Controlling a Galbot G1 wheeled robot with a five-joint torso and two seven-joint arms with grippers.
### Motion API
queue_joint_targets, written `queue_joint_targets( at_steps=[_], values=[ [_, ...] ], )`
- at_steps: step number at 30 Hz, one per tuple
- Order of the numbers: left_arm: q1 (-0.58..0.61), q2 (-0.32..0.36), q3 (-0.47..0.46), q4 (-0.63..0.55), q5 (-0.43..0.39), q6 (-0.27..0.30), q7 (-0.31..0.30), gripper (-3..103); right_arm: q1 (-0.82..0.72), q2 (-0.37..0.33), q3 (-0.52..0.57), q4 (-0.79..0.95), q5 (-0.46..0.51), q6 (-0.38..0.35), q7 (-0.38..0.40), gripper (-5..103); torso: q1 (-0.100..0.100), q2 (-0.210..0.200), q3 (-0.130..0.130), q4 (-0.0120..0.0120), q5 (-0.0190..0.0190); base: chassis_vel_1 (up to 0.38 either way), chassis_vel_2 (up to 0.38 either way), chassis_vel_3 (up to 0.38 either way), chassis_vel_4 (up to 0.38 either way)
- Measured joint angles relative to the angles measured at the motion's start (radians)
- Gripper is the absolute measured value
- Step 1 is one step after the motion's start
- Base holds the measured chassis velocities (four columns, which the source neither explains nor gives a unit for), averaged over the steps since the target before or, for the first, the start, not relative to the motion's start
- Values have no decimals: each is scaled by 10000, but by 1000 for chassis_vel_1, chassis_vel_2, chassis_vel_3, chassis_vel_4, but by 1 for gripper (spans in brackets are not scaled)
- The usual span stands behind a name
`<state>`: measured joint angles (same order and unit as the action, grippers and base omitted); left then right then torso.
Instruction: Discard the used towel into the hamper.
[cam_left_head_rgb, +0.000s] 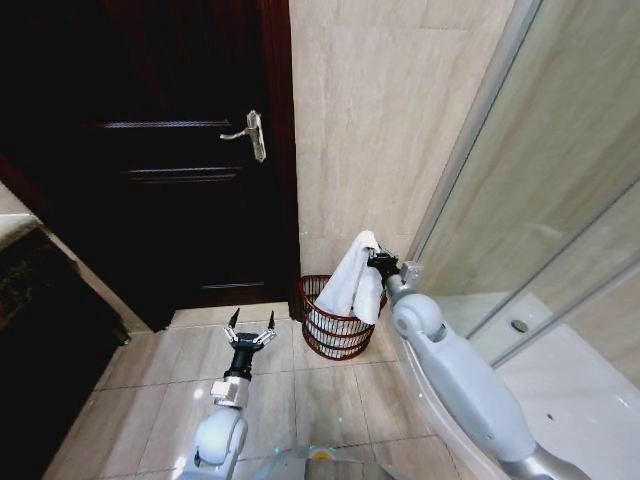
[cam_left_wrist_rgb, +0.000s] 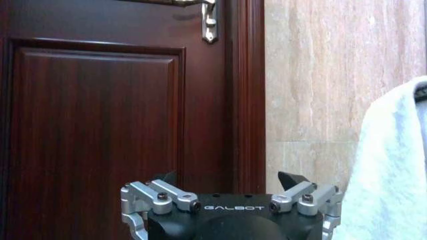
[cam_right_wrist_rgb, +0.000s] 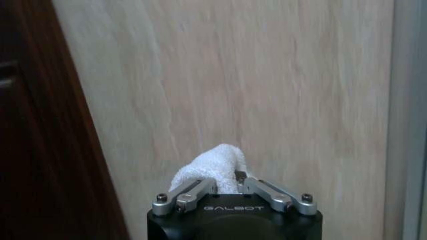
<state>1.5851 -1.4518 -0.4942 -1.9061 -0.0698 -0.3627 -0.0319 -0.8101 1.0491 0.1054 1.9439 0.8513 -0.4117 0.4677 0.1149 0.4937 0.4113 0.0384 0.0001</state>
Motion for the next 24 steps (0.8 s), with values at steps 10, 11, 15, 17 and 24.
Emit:
queue_joint_targets(
  at_steps=[10,11,15,17,24],
  values=[
    [150,-34,-253,-90,-218,-221,-102,100,1361,-970,-457,-344,3445,-1684,1442,5,8,19,11,0,0,0,0,0,0],
    [150,-34,-253,-90,-218,-221,-102,100,1361,-970,-457,-344,3445,-1684,1442,5,8,19,11,0,0,0,0,0,0],
    [229,8,-330,134,-337,-470,-171,100,2091,-776,-1075,-617,4560,-2176,2139,5,17,40,23,-1,-2,0,0,0,0],
    [229,7,-355,189,-369,-508,-172,100,2320,-619,-1305,-719,4925,-2377,2405,5,19,45,26,0,-3,0,0,0,0],
    [85,45,-387,413,-427,-540,-167,100,3439,504,-2166,-2493,5742,-3029,3187,5,29,68,40,2,-3,0,0,0,0]
  ],
)
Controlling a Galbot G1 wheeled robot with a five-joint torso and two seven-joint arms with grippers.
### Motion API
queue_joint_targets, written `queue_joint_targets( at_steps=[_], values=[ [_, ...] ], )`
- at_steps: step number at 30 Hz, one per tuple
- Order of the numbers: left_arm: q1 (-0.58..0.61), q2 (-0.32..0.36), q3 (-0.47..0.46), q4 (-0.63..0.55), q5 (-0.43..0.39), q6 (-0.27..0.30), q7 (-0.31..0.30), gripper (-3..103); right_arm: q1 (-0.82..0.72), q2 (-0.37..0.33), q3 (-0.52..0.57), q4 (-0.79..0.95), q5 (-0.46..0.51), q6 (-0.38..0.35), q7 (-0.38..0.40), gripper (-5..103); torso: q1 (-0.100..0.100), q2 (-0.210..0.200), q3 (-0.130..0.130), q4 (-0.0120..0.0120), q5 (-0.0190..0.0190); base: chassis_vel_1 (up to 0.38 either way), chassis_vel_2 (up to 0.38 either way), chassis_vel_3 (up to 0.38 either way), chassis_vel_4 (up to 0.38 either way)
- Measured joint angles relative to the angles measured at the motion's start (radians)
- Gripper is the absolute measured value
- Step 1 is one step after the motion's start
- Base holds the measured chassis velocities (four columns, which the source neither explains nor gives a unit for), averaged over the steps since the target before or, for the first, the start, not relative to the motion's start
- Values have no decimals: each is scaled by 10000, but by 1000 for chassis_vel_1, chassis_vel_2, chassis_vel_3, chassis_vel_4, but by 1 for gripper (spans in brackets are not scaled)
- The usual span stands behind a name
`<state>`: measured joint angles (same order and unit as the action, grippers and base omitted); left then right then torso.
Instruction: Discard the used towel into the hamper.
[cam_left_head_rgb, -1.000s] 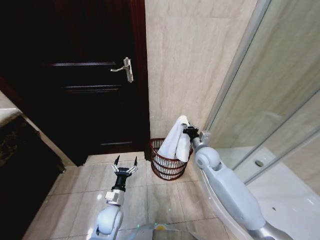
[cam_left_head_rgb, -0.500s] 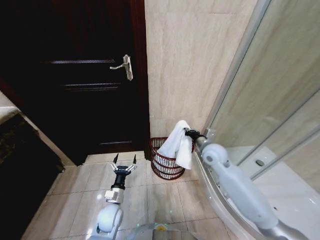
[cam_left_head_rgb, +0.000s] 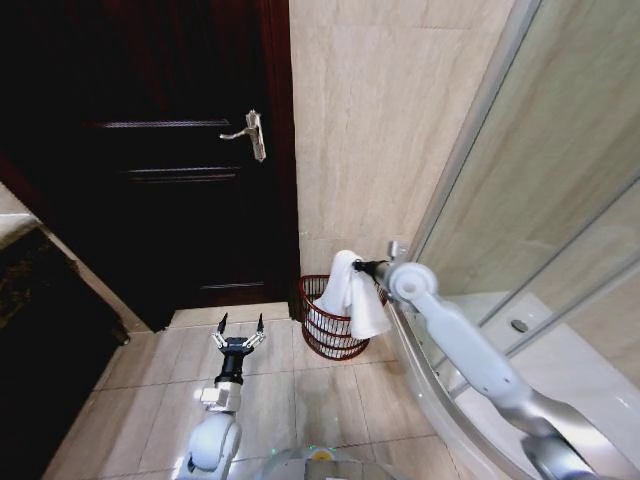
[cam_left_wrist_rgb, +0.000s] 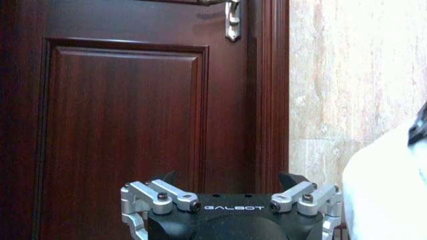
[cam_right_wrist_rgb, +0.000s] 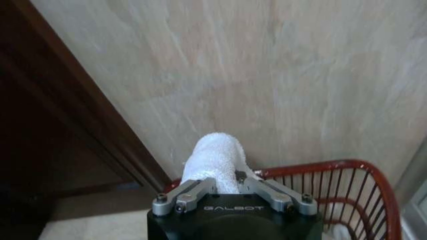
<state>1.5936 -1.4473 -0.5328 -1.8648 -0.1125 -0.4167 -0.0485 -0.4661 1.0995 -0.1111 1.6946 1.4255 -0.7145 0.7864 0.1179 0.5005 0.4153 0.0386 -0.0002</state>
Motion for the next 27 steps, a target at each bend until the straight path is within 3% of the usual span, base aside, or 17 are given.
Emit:
queue_joint_targets(
  at_steps=[15,27],
  values=[
    [-225,-18,-24,437,-207,-101,1,100,607,1045,-430,-2981,333,-198,68,5,9,24,13,-2,0,0,0,0,0],
    [-260,18,-91,449,-316,-147,15,100,81,2627,610,-4822,-150,-176,-94,5,14,34,19,-1,0,0,0,0,0]
  ],
)
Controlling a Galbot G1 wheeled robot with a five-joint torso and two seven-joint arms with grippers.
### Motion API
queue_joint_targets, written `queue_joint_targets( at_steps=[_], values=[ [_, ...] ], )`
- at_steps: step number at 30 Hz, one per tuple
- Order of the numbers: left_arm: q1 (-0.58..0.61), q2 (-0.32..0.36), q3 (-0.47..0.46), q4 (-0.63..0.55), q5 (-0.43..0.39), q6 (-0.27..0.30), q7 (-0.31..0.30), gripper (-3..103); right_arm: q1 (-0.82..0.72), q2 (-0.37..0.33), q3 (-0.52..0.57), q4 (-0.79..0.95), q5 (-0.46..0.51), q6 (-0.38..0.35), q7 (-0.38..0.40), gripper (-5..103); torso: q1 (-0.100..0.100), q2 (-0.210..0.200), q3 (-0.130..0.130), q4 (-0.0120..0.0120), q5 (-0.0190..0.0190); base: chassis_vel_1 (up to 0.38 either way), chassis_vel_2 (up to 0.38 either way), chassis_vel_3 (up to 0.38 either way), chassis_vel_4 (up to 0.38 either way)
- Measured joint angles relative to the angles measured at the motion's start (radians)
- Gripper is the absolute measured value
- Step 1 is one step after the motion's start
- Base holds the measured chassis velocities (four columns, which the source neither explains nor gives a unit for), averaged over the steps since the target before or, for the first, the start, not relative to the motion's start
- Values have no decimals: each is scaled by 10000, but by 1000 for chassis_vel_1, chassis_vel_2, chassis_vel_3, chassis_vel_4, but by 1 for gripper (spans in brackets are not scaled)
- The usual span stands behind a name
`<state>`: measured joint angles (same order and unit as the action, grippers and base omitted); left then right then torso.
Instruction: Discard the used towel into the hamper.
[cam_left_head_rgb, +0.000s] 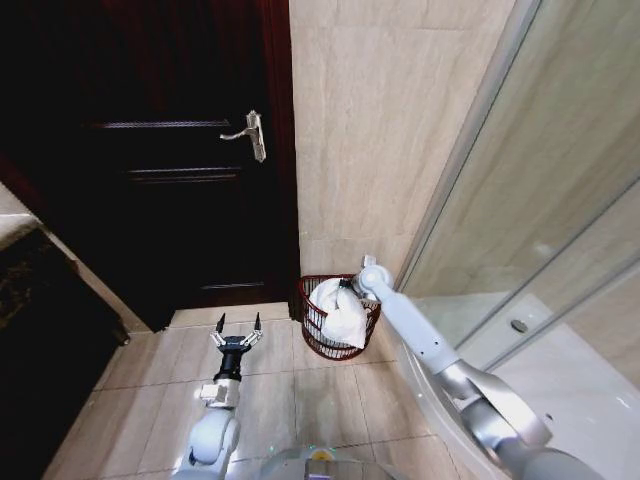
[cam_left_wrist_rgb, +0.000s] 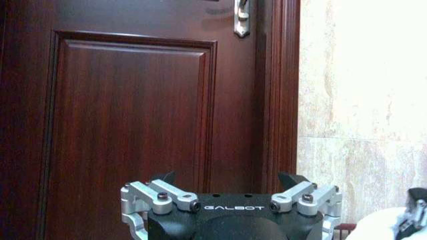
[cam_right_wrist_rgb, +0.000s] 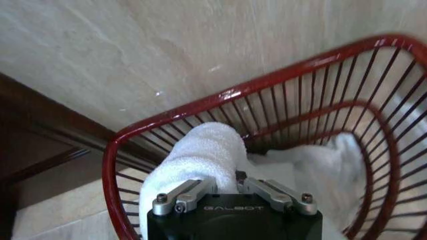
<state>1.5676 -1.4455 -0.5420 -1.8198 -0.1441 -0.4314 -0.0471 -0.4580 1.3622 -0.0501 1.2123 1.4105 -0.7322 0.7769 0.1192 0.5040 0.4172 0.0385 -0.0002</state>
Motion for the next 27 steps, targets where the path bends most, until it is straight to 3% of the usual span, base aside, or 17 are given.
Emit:
queue_joint_targets(
  at_steps=[8,15,21,24,27],
  values=[
    [33,-12,16,-96,0,-40,1,100,-183,584,396,-793,-721,12,-524,5,1,4,2,0,0,0,0,0,0],
    [63,-27,68,-145,28,-67,4,100,-453,925,748,-1506,-2058,23,-1281,5,2,6,3,-1,-1,0,0,0,0],
    [48,24,59,-244,38,-53,17,100,-705,796,683,-1459,-3083,26,-2165,3,3,7,5,-1,0,0,0,0,0],
    [-6,41,59,-245,38,-32,22,100,-787,556,496,-1108,-3638,25,-2631,5,3,8,6,-1,2,0,0,0,0],
    [-79,12,106,-198,38,-22,84,100,-831,253,255,-694,-4436,138,-2968,21,4,9,6,-2,2,0,0,0,0]
  ],
)
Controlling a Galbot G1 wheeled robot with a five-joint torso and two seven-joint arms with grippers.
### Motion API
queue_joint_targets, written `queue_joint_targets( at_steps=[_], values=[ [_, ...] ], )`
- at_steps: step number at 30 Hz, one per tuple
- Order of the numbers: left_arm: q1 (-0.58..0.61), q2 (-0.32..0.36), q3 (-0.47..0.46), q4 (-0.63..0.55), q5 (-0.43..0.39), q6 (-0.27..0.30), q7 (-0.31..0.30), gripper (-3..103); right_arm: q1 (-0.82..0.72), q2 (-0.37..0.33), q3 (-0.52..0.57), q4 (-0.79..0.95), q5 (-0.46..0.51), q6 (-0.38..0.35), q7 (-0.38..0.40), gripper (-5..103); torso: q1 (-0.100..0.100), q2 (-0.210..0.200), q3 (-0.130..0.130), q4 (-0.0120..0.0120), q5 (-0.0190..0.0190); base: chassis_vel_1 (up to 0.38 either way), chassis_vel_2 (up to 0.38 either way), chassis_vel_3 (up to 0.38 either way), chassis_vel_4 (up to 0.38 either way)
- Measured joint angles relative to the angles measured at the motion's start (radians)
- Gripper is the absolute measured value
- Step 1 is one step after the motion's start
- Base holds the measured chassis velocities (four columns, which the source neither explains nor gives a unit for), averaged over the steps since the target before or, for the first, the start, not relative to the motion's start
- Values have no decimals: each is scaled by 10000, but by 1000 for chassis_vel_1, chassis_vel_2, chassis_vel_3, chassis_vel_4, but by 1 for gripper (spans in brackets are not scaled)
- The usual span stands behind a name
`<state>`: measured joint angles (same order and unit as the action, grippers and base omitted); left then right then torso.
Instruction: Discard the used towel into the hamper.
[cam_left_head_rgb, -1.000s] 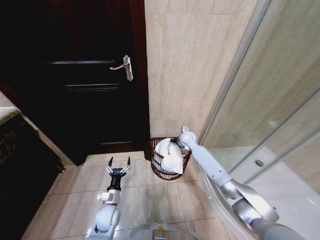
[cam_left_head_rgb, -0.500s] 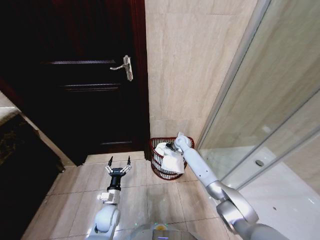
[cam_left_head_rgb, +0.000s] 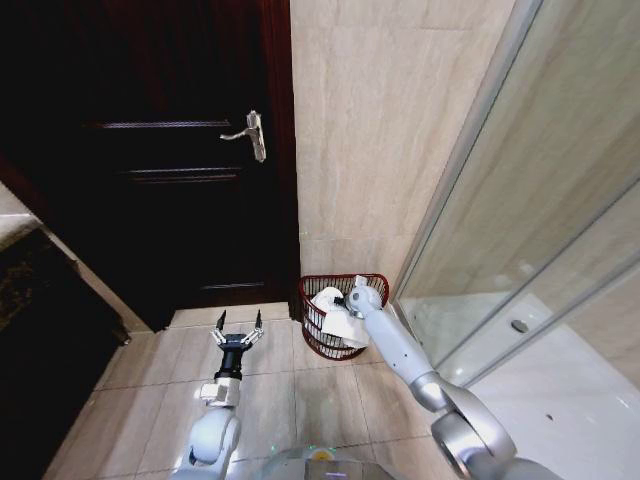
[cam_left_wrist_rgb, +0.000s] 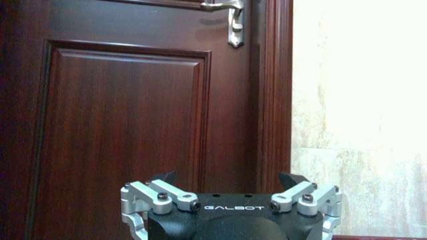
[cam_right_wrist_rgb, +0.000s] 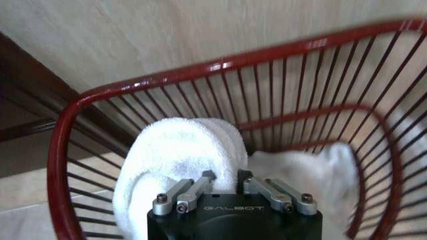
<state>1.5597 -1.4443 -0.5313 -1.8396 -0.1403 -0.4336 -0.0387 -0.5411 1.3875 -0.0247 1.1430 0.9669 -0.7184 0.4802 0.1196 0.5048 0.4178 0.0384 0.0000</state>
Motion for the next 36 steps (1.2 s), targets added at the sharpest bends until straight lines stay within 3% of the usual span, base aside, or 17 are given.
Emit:
queue_joint_targets(
  at_steps=[1,3,5,7,10,15,17,19,22,27,30,36],
  values=[
    [-26,-29,23,29,-3,2,33,100,-13,-125,-58,180,-251,127,-41,26,0,0,0,1,1,0,0,0,0],
    [-47,-45,44,56,-6,3,46,100,-30,-221,-85,337,-387,203,-60,26,0,0,0,1,1,0,0,0,0],
    [-99,-53,95,155,-11,3,80,100,-100,-512,-103,894,-466,236,-61,37,1,1,0,1,1,0,0,0,0],
    [-123,-48,112,196,-13,2,104,100,-169,-688,-98,1259,-392,214,-12,42,1,1,0,0,1,0,0,0,0],
    [-223,-44,142,257,-19,2,197,100,-448,-1178,42,2454,19,-12,378,58,0,3,0,0,1,0,0,0,0],
    [-299,-19,184,249,-25,25,219,100,-679,-1499,98,3309,496,-104,771,70,0,3,0,0,1,0,0,0,0],
    [-319,3,191,229,-50,44,236,100,-865,-1639,103,3844,792,-112,1117,80,1,3,0,0,2,0,0,0,0],
    [-318,35,191,235,-70,47,244,100,-1088,-1781,111,4333,780,-113,1189,91,1,3,0,1,0,0,0,0,0],
    [-282,55,189,255,-73,47,255,100,-1374,-1922,73,4901,778,-114,1303,99,1,3,0,1,1,0,0,0,0],
    [-257,104,179,256,-104,43,304,100,-1702,-2224,-256,5696,850,-118,1628,100,0,3,0,-1,0,0,0,0,0],
    [-276,117,166,259,-135,36,325,100,-1728,-2151,-503,6099,1270,-118,2559,100,1,3,0,0,0,0,0,0,0],
    [-264,116,144,259,-159,28,341,100,-1847,-2048,-941,6645,1630,3,3584,100,1,3,1,1,0,0,0,0,0]
  ],
)
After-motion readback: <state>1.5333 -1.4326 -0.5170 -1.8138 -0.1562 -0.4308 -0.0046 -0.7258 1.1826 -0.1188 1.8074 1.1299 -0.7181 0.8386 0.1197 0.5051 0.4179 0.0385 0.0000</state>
